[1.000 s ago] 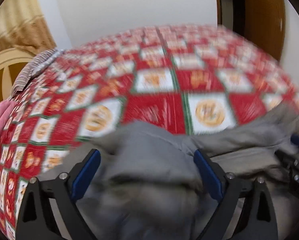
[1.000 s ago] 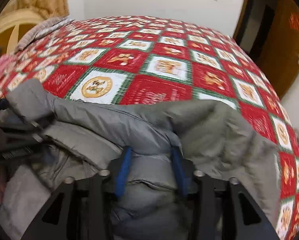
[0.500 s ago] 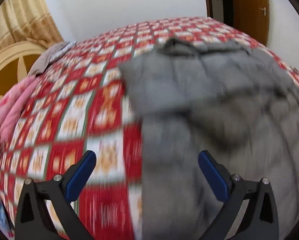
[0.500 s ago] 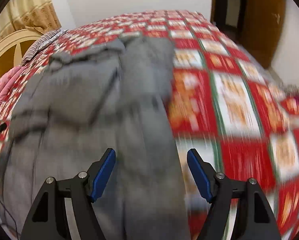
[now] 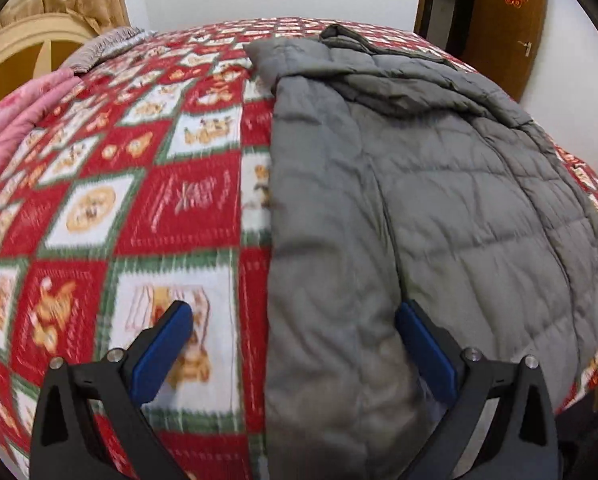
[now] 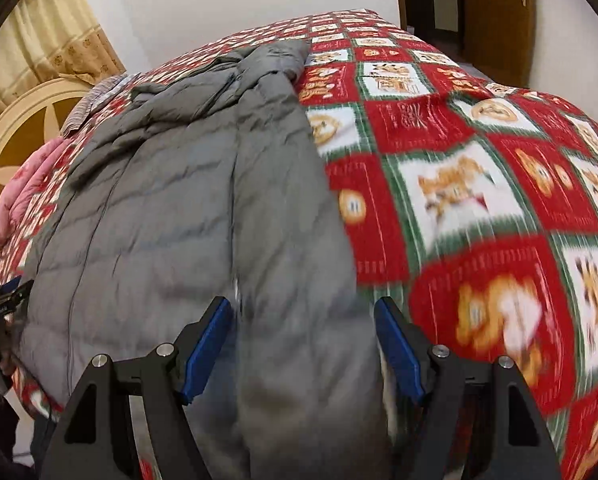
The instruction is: Fold large clothes
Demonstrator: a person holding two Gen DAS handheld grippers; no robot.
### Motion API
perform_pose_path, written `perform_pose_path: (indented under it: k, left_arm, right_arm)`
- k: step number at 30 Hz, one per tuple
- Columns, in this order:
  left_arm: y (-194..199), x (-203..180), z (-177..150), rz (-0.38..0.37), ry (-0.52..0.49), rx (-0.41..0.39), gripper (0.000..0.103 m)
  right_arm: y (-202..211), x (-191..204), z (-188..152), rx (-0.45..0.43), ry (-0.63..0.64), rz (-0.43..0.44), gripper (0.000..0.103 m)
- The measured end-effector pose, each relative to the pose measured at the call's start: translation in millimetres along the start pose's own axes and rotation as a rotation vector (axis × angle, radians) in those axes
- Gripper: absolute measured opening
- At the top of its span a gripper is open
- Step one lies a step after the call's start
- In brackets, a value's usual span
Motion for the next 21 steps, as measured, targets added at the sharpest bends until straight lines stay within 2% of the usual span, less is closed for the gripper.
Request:
perform_pose_path:
  k: [2, 3, 4, 5, 6, 7, 8, 9, 10, 12, 16, 21]
  left_arm:
    - [3, -1, -6, -0.002, -0.019, -0.02, 0.102]
    - [4, -2, -7, -0.004, -0.025, -0.03, 0.1]
    - [5, -5, -9, -0.019, -0.038, -0.038, 0.091]
    - [7, -7, -11, -0.033, -0.056, -0.044, 0.081]
    - [9, -11, -12, -0.031, -0.073, -0.051, 0.075]
    - [12, -17, -13, -0.057, -0.103, -0.053, 0.045]
    - [14, -21, -13, -0.095, -0.123, -0.045, 0.019]
    - [20, -27, -15, -0.094, -0.144, -0.051, 0.018]
    - [25, -34, -16, -0.052, -0.179, -0.067, 0.015]
    - [34, -40, -18, -0.025, -0.219, -0.093, 0.012]
    - [65, -33, -16, -0.061, -0.205, -0.158, 0.009]
    - [127, -18, 0, -0.149, -0.174, -0.277, 0.009]
  right_arm:
    - [4, 5, -14, 0.011, 0.011, 0.005, 0.07]
    - [7, 7, -22, 0.009, 0.01, 0.009, 0.062]
    - [8, 9, -27, 0.005, 0.012, 0.012, 0.053]
    - [10, 9, -31, 0.0, 0.013, 0.017, 0.049]
    - [11, 9, -34, -0.007, 0.003, 0.035, 0.038]
    - [11, 7, -35, -0.01, -0.014, 0.057, 0.026]
    - [13, 5, -36, -0.012, -0.039, 0.088, 0.022]
    - [15, 4, -36, -0.016, -0.065, 0.118, 0.015]
    - [17, 5, -38, -0.018, -0.073, 0.129, 0.012]
    - [25, 10, -39, -0.033, -0.063, 0.127, 0.01]
    - [49, 15, -38, -0.078, -0.045, 0.14, 0.008]
    - [109, 23, -31, -0.195, -0.019, 0.19, 0.007]
Point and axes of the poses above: each gripper's, at about its wrist camera, not at the fingertips, and y roughly against the way its jaws point, x to its left, z to its top, the point moved 1 cm from there along -y, roughly the way its jaws point, and after that the axes turned 1 degree about x, right-handed, at the moved point
